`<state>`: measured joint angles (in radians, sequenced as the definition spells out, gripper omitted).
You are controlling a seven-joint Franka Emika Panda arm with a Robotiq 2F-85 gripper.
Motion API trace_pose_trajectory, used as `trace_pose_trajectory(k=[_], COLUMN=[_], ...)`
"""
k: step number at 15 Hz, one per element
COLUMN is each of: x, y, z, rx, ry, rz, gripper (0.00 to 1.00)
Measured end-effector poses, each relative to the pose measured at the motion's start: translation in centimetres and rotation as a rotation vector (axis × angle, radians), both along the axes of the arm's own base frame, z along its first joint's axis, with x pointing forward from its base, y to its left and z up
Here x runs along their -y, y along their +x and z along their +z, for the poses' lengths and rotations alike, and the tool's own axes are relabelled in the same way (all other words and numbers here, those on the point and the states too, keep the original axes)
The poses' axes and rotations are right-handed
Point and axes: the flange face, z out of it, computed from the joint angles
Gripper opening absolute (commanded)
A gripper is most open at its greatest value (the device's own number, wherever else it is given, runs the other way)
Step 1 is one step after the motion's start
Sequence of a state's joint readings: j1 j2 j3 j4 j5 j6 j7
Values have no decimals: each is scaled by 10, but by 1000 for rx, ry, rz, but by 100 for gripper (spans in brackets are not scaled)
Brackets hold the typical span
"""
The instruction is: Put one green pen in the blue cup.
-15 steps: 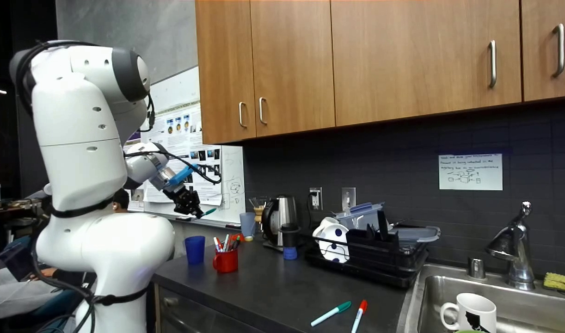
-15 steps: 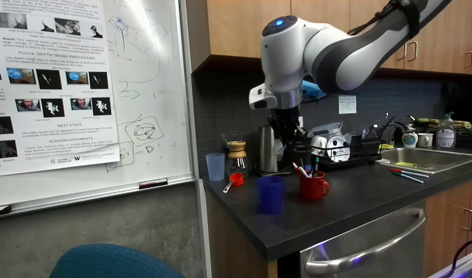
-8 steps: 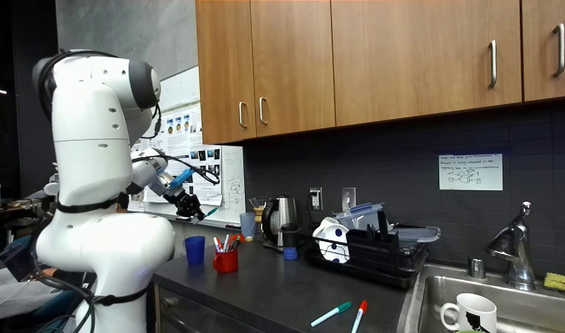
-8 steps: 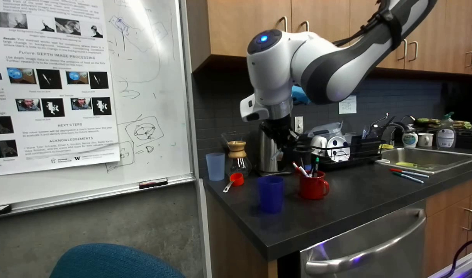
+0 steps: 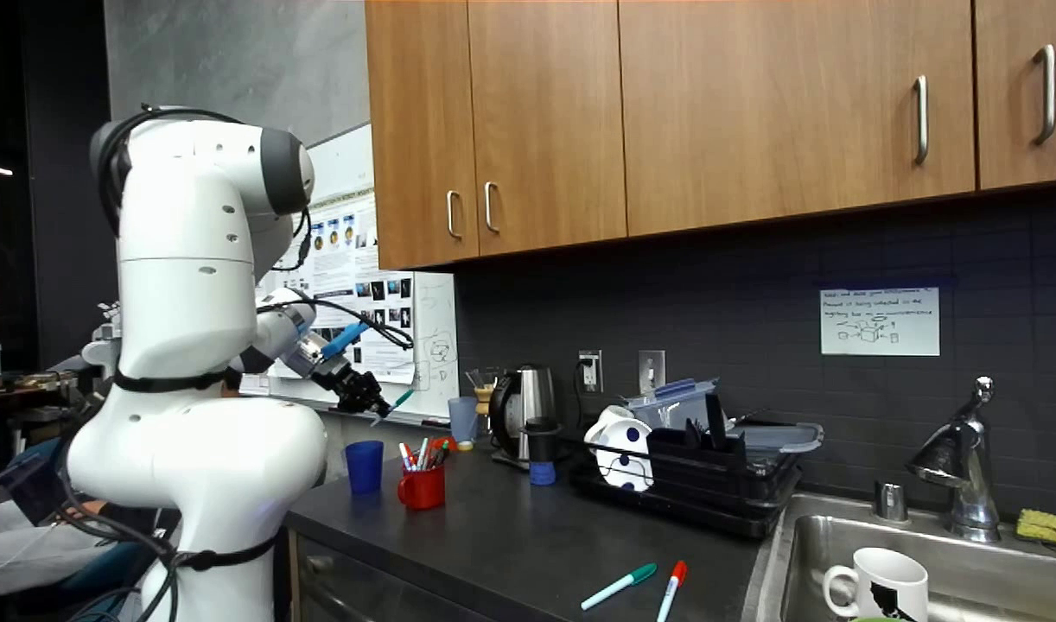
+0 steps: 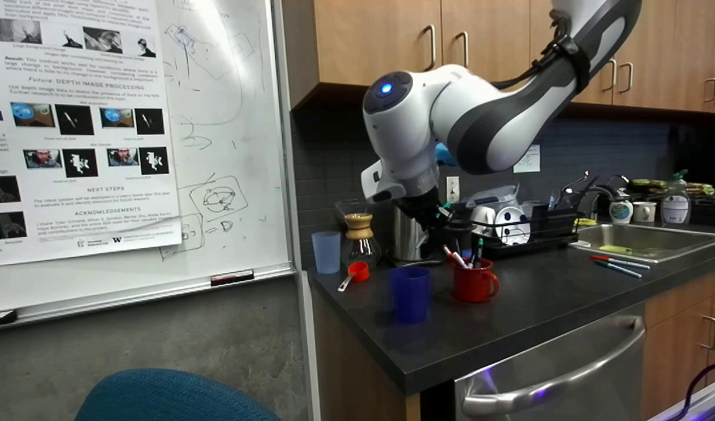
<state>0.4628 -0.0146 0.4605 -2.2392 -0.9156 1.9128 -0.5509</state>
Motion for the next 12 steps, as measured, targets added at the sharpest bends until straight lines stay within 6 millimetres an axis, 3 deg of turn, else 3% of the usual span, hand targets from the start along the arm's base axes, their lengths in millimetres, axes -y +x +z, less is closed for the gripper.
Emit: trace_pose_trajectory(k=[12], x=[-15], y=[-15], z=[-32], rx=[-53], ry=[-72], rz=[15], gripper=[3])
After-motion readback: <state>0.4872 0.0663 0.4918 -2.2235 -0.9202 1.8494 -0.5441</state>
